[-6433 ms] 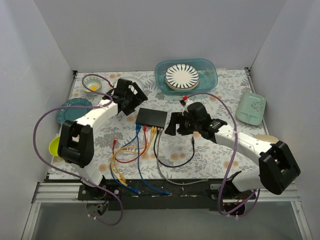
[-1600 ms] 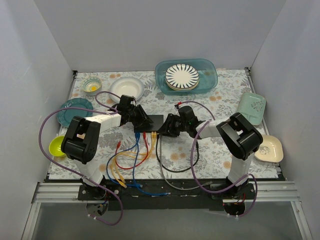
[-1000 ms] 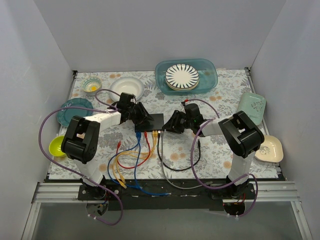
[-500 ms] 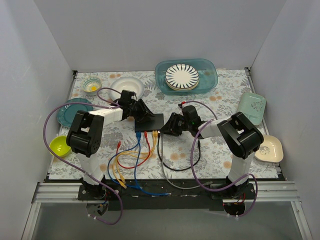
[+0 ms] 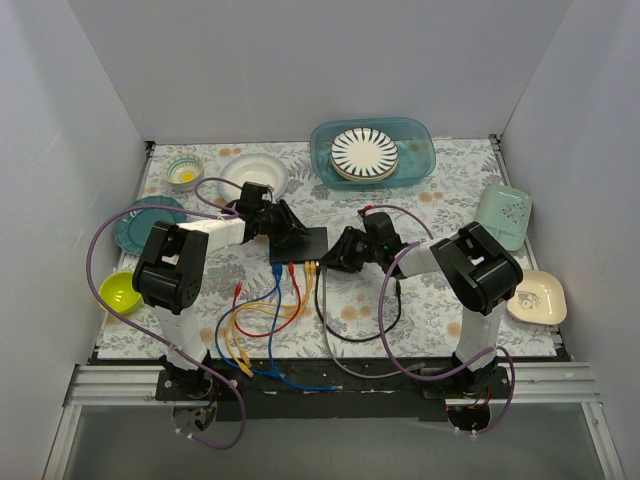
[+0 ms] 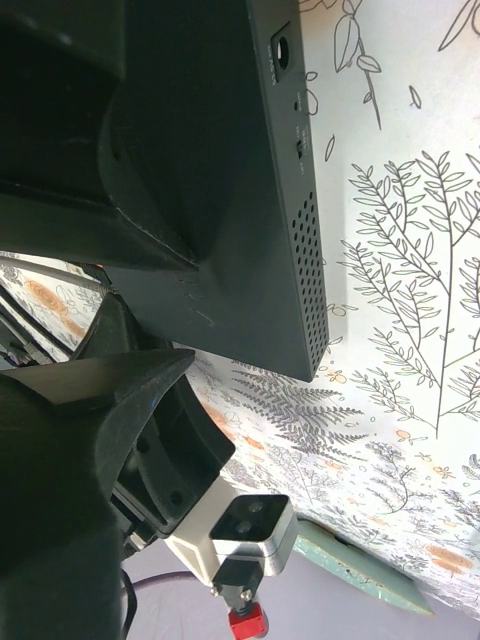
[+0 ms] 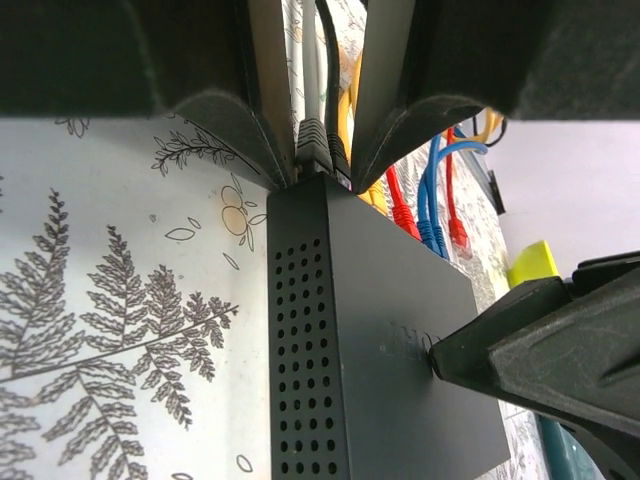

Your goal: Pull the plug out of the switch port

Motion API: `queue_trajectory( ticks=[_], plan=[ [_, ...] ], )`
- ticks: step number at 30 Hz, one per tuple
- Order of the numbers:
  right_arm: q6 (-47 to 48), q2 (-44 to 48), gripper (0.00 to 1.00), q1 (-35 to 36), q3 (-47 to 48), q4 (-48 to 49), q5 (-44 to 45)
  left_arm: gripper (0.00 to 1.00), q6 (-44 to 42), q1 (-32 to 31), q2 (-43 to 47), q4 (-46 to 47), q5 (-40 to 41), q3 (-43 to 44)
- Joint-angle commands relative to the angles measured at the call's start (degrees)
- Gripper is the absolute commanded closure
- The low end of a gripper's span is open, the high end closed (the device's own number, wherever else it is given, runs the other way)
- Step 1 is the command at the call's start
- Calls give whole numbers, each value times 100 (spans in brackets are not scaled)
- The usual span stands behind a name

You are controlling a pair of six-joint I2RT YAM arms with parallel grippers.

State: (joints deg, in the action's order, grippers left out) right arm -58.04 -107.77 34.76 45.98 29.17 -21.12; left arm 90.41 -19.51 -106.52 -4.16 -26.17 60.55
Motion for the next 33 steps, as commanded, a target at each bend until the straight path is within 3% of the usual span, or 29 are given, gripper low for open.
queue_trajectory(
  ticks=[1,33],
  plan=[
    [-409,-218,63,13,-220,359,153,63,-164,0,8,-366,174,-228],
    [-1596,-482,66,-286,-871,1908,135,64,-173,0,175,-234,86,-527]
  ],
)
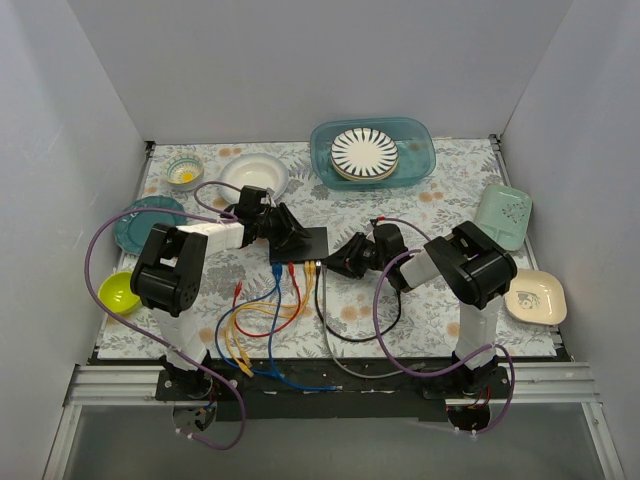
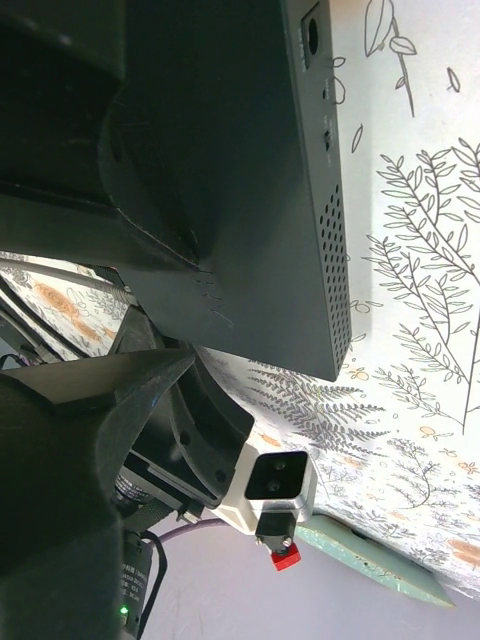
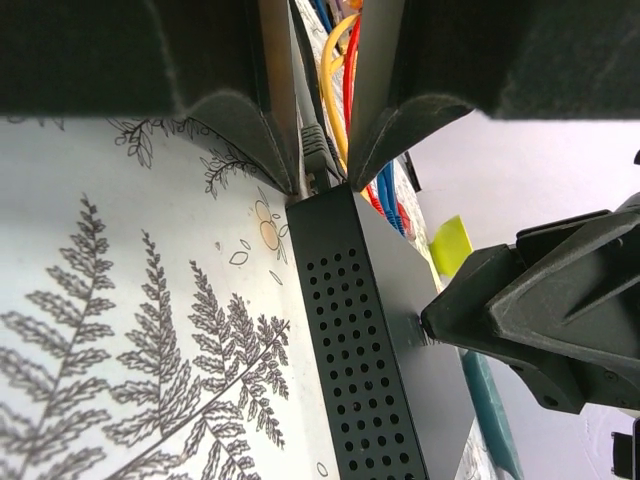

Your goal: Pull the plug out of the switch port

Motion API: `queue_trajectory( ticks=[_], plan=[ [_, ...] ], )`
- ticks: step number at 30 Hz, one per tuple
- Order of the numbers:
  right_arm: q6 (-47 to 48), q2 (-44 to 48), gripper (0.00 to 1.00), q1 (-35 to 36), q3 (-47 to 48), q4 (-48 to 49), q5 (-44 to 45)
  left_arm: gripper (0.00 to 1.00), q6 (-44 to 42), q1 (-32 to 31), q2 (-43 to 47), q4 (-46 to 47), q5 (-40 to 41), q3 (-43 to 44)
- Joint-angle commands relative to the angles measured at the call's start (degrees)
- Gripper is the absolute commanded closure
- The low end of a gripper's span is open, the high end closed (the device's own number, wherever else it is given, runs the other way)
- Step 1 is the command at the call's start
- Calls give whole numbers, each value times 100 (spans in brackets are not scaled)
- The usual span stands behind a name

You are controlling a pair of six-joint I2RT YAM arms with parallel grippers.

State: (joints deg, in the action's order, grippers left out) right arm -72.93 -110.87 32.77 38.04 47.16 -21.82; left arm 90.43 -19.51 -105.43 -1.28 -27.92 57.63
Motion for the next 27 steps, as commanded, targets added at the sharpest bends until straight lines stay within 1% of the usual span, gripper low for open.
queue_trajectory(
  ticks=[1,3,6,10,13,15,17,21,22,27],
  plan=[
    [-117,-189,67,-87,-52,110,187,64,-175,0,66,-531,261,-252],
    [-90,-207,69,-87,28,31,179,64,-184,0,92,-514,252,-269],
    [6,-233,77,-87,89,-57,135,64,-184,0,127,-514,252,-313],
    [252,-233,90,-78,133,-320,56,64,-184,-1,145,-496,226,-357],
    [445,-190,99,-61,72,-461,20,64,-166,0,154,-461,200,-392],
    [647,-146,99,-52,45,-575,-6,64,-149,0,154,-435,173,-419],
    [849,-128,99,-34,124,-891,-67,64,-131,0,145,-400,156,-436],
    [1577,-75,99,18,300,-1532,-260,64,-26,0,84,-329,138,-454],
    [1667,-75,99,18,309,-1743,-304,64,-17,0,66,-303,129,-454],
    [1992,21,99,36,187,-2087,-463,64,88,0,13,-215,129,-507]
  ],
)
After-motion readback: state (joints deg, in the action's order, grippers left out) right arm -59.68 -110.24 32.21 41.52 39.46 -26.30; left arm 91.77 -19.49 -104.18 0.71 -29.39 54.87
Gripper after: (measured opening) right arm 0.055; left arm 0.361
